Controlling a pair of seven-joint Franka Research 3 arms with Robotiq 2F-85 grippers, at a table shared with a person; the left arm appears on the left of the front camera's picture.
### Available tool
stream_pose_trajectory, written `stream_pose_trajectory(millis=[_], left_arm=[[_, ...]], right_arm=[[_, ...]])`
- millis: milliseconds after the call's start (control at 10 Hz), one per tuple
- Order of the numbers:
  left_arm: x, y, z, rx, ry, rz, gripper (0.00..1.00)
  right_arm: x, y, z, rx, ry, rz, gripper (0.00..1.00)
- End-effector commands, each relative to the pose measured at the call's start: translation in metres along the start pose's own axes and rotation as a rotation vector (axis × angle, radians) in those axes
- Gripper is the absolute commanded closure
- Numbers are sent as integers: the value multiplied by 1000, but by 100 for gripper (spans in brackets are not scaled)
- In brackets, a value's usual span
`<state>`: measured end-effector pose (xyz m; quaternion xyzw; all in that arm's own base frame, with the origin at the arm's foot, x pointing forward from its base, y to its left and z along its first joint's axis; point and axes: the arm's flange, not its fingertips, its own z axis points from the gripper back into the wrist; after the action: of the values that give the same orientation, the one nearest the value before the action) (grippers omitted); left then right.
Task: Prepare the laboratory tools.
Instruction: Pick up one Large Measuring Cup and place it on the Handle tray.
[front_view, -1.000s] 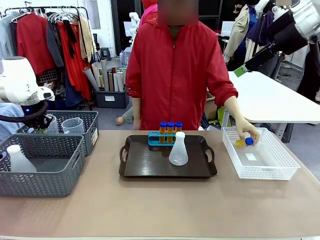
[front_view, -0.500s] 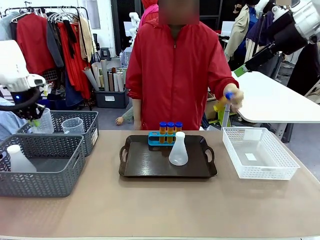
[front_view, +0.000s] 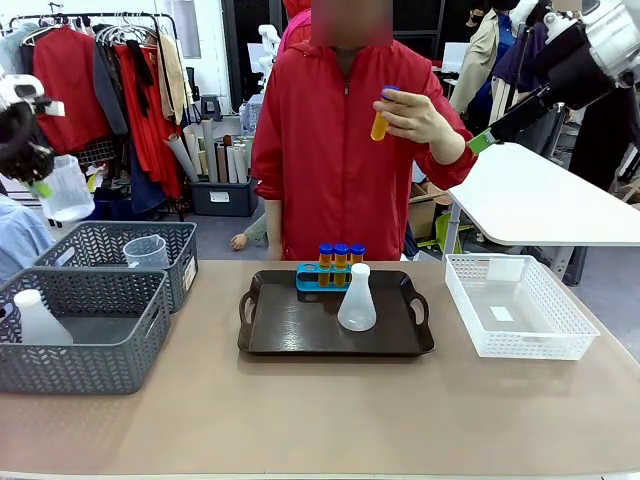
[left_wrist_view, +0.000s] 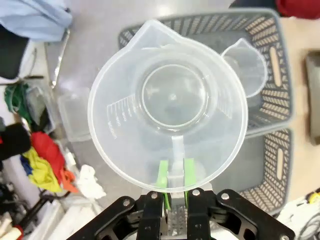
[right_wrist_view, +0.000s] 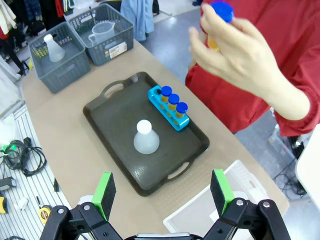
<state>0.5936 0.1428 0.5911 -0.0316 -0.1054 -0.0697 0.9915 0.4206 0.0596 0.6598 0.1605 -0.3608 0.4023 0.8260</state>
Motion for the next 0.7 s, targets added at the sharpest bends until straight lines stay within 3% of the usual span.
stream_pose_trajectory(millis=[0, 300, 600], left_arm=[[-11, 5, 36, -46, -63, -97, 100], [-28, 4, 92, -66, -108, -232, 100], [-23, -3, 89, -29, -110, -182, 100]], right_arm=[[0, -1, 0, 16, -15, 2, 0], [0, -1, 0, 16, -15, 2, 0], [0, -1, 0, 16, -15, 2, 0]])
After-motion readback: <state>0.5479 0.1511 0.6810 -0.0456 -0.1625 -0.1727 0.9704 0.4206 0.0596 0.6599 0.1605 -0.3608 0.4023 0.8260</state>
